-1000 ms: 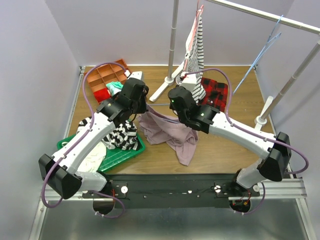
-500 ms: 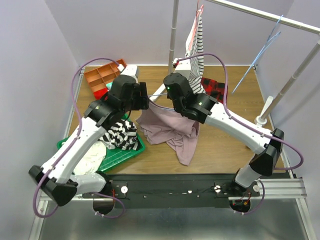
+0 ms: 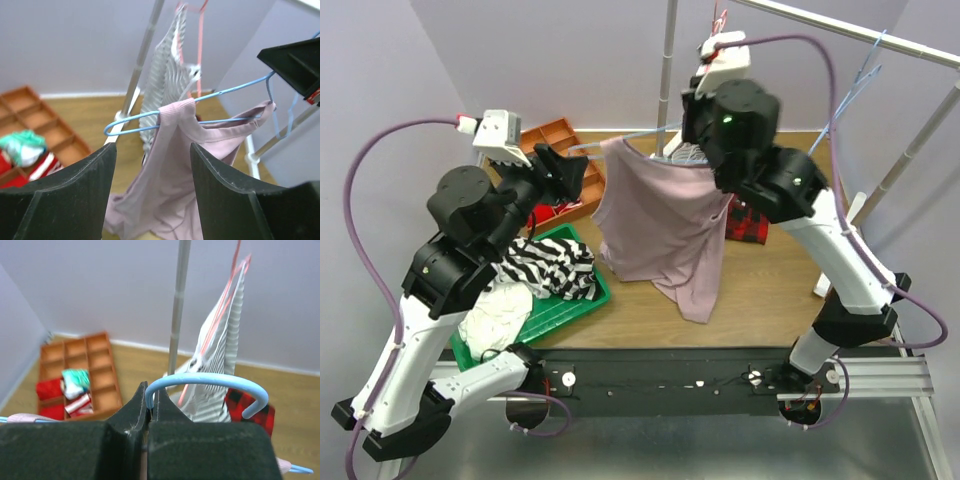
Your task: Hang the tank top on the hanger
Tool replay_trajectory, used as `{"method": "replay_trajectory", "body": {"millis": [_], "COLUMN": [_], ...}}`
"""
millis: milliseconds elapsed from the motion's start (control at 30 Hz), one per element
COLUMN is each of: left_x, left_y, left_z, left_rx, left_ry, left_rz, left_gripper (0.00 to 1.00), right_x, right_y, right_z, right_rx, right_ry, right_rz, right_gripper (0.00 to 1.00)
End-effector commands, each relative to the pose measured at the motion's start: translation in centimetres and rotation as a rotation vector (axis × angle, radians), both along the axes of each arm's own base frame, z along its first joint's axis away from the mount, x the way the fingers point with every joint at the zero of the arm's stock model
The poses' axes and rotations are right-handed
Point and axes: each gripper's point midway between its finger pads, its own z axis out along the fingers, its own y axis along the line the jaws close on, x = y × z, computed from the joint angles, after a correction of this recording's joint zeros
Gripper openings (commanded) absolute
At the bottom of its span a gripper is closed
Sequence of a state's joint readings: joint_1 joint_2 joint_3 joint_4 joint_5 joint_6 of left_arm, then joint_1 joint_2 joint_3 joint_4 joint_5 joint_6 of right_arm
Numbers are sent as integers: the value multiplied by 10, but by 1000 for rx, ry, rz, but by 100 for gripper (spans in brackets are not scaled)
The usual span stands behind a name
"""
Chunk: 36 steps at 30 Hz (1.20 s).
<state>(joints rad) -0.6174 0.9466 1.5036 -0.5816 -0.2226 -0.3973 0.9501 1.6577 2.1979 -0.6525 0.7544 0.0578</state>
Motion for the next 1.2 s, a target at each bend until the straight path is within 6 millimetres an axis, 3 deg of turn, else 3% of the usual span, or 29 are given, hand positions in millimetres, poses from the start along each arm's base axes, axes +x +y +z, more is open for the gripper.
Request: {"method": "replay_trajectory", "body": {"millis": [0, 67, 133, 267, 300, 433, 533, 800, 967, 1167], "left_x": [-5, -7, -7, -15, -15, -13, -24, -44, -46, -33], "left_y": [-18, -29, -37, -53, -57, -69, -77, -89, -93, -96], "left_z": [59, 66, 74, 69, 57, 8, -18, -83, -104, -126], "left_rx": [-11, 13, 32, 123, 186, 307, 322, 385, 396, 440], "left_ry": [-189, -221, -249, -290, -277, -198, -175, -34, 23, 83], "left_rz": [-113, -175, -215, -329, -364, -459, -546, -714, -751, -737], "left_gripper": [69, 69, 69, 69, 69, 66, 65, 62, 65, 67], "right_x": [-22, -30, -35, -34, -34, -41, -46, -47, -49, -53], "right_y": [-19, -26, -18, -4, -1, 2, 2, 6, 9, 8], "right_z": [77, 90, 82, 24, -1, -48, -65, -75, -76, -72], "right_rx": [1, 27, 38, -56, -101, -178, -175, -184, -180, -166], "right_ry": [-160, -187, -166, -38, 22, 126, 163, 178, 182, 175], "right_rz": [74, 98, 151, 197, 199, 244, 263, 282, 300, 316], "right_gripper": [1, 1, 1, 1, 1, 1, 1, 1, 1, 1]}}
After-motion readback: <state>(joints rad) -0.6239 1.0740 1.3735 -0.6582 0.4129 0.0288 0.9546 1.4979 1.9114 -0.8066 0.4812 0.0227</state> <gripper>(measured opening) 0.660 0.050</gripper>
